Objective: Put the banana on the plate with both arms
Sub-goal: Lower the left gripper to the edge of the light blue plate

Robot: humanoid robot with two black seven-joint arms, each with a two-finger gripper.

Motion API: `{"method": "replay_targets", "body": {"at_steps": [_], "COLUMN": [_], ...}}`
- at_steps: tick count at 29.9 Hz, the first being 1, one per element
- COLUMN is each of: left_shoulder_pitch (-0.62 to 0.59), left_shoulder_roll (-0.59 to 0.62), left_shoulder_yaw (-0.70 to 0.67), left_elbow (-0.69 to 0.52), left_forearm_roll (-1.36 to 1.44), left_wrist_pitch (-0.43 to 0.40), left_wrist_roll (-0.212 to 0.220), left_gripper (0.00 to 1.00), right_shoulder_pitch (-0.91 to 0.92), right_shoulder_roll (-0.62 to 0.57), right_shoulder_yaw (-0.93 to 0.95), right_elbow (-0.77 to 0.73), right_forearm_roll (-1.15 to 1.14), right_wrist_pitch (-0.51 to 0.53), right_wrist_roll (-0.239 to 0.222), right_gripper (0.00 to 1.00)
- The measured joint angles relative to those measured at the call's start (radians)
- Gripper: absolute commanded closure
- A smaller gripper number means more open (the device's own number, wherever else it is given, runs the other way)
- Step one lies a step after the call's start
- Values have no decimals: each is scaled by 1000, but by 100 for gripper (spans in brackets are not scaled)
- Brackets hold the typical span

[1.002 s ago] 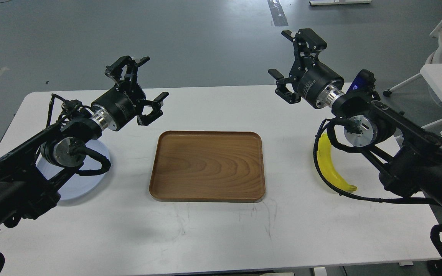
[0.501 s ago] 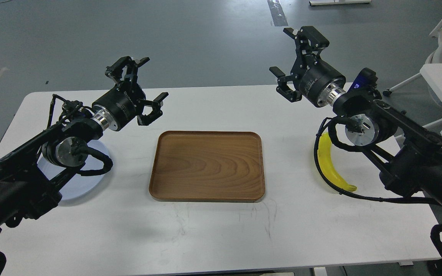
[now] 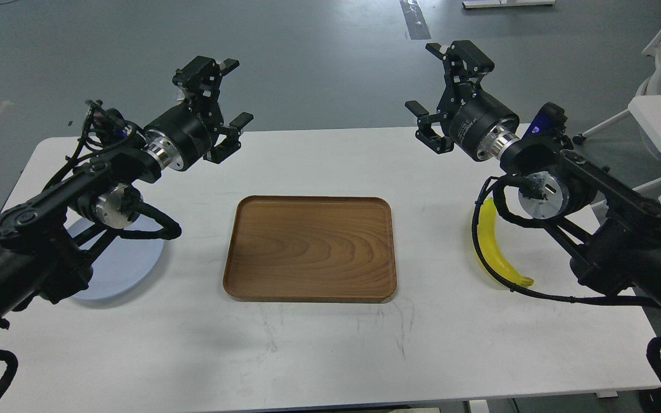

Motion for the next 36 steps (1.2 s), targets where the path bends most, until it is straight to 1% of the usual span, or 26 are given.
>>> {"method": "replay_targets", "body": {"at_steps": [2, 5, 7, 10, 12, 14, 18, 22, 25, 30, 36], "left_shoulder_pitch": [-4, -2, 4, 6, 6, 6, 9, 60, 95, 130, 175], "left_shoulder_roll": [8, 20, 47, 97, 149, 219, 340, 415, 433, 454, 447], "left_shoulder_yaw": [17, 38, 47, 84, 143, 230, 368, 436, 446, 452, 489], "left_elbow": [-31, -56, -67, -87, -94, -95, -79, -10, 39, 79, 142], "left_forearm_roll": [142, 327, 449, 623, 734, 811, 840, 810, 733, 545, 514], "left_wrist_pitch": [53, 100, 135, 209, 262, 290, 301, 302, 292, 239, 231], "left_wrist_roll": [0, 0, 0, -1, -1, -1, -13, -16, -19, -13, -12], "left_gripper": [0, 0, 0, 0, 0, 0, 0, 0, 0, 1, 2], "right_shoulder_pitch": [-2, -3, -4, -4, -4, -4, -3, -3, -4, -6, -6], "right_shoulder_roll": [-7, -21, -36, -47, -48, -50, -50, -50, -50, -48, -48], "right_shoulder_yaw": [4, 16, 19, 20, 20, 21, 21, 21, 21, 19, 16], "right_elbow": [0, -1, -2, -4, -4, -4, -5, -8, -9, -10, -10], "right_forearm_roll": [0, 0, 0, 0, 0, 0, 0, 0, 0, -1, -3], "right_wrist_pitch": [0, 0, -1, -1, -1, -2, -2, -5, -5, -5, -5], "right_wrist_roll": [4, 6, 6, 6, 6, 6, 6, 6, 6, 6, 6], "right_gripper": [0, 0, 0, 0, 0, 0, 0, 0, 0, 0, 0]}}
